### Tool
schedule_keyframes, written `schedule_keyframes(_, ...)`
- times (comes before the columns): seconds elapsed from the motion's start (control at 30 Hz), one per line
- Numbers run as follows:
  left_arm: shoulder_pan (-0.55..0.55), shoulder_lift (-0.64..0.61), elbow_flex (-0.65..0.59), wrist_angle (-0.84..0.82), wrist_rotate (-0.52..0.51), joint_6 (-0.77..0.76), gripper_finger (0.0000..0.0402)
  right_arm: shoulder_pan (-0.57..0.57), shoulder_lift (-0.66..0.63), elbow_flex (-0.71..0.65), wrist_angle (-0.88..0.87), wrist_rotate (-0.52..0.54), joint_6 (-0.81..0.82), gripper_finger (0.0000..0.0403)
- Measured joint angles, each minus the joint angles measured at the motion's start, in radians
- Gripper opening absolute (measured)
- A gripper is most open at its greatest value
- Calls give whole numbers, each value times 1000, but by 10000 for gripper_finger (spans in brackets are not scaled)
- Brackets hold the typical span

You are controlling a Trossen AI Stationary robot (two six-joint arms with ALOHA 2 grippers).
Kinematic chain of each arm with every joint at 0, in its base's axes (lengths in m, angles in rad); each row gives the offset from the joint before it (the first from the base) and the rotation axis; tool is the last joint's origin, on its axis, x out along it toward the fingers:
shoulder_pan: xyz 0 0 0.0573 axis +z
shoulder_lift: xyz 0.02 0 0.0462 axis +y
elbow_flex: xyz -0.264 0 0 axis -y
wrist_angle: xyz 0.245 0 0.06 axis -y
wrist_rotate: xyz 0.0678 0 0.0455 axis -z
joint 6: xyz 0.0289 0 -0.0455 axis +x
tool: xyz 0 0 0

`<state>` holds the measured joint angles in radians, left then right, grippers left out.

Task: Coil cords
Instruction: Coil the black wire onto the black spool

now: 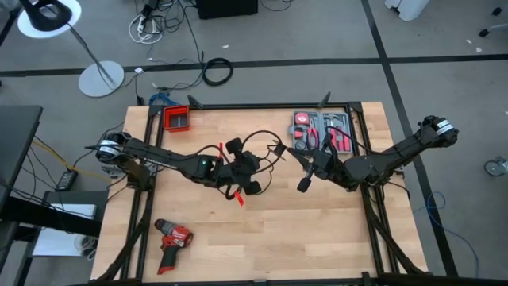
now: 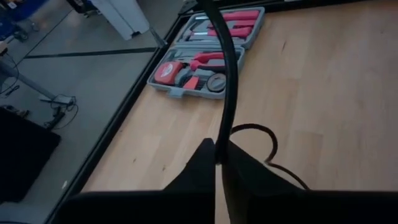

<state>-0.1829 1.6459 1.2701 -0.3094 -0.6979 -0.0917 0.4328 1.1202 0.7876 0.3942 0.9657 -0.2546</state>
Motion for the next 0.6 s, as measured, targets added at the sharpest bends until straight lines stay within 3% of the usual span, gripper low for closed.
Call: schedule_keyframes(0.6, 0, 9, 0, 116, -11, 9, 1, -64, 5, 0, 108, -72, 38, 0)
